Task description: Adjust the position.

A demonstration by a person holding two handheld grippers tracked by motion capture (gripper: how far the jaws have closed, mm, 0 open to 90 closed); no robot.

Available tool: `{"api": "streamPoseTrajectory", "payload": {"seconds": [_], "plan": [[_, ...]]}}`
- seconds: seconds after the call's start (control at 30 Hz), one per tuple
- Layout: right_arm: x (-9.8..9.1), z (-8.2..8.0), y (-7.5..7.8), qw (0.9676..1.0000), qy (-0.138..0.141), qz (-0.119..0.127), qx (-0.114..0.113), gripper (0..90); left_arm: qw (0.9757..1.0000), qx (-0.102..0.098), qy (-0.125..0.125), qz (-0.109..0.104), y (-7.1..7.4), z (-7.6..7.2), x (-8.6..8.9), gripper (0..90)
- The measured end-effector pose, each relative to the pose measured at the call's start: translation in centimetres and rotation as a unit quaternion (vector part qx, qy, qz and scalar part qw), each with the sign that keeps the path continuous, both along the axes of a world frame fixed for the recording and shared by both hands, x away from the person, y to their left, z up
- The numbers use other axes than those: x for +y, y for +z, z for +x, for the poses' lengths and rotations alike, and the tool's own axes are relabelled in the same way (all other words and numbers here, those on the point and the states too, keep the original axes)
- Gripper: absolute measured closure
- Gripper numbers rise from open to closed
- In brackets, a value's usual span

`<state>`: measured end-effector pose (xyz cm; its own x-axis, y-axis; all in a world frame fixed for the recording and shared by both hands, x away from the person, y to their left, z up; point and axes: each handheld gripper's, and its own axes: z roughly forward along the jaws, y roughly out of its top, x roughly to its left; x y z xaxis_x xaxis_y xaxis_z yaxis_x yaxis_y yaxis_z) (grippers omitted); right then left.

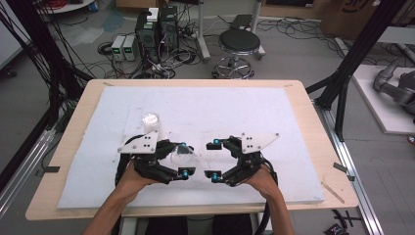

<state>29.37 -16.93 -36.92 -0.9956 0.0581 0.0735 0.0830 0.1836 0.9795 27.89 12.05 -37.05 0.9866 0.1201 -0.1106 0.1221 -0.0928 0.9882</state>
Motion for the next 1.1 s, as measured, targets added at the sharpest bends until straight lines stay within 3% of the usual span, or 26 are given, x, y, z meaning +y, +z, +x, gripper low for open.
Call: {"api": "streamPoseTrajectory", "payload": {"seconds": [0.27,0.7,0.77,1.03,1.07,1.1], "plan": [[1.8,-0.1,-0.2,0.9999,0.012,-0.006,-0.010,18.9,0.9998,-0.003,0.002,-0.018,0.4,0.1,-0.2,37.2],[2.9,-0.3,-0.8,0.9995,0.025,-0.012,-0.013,19.8,0.9999,-0.008,-0.003,-0.013,0.9,0.1,-0.6,37.2],[2.9,-0.3,-0.8,0.9994,0.028,-0.013,-0.016,25.2,0.9999,-0.006,-0.003,-0.014,0.9,0.0,-0.6,37.2],[3.0,-0.4,-0.8,0.9991,0.025,-0.018,-0.029,32.4,0.9999,-0.009,-0.004,-0.007,0.9,0.0,-0.5,37.5],[3.0,-0.4,-0.8,0.9991,0.025,-0.018,-0.029,32.5,0.9999,-0.008,0.000,-0.008,0.9,0.0,-0.5,36.2],[3.0,-0.4,-0.9,0.9990,0.025,-0.021,-0.030,32.6,0.9999,-0.008,0.006,-0.006,0.9,0.0,-0.6,22.3]]}}
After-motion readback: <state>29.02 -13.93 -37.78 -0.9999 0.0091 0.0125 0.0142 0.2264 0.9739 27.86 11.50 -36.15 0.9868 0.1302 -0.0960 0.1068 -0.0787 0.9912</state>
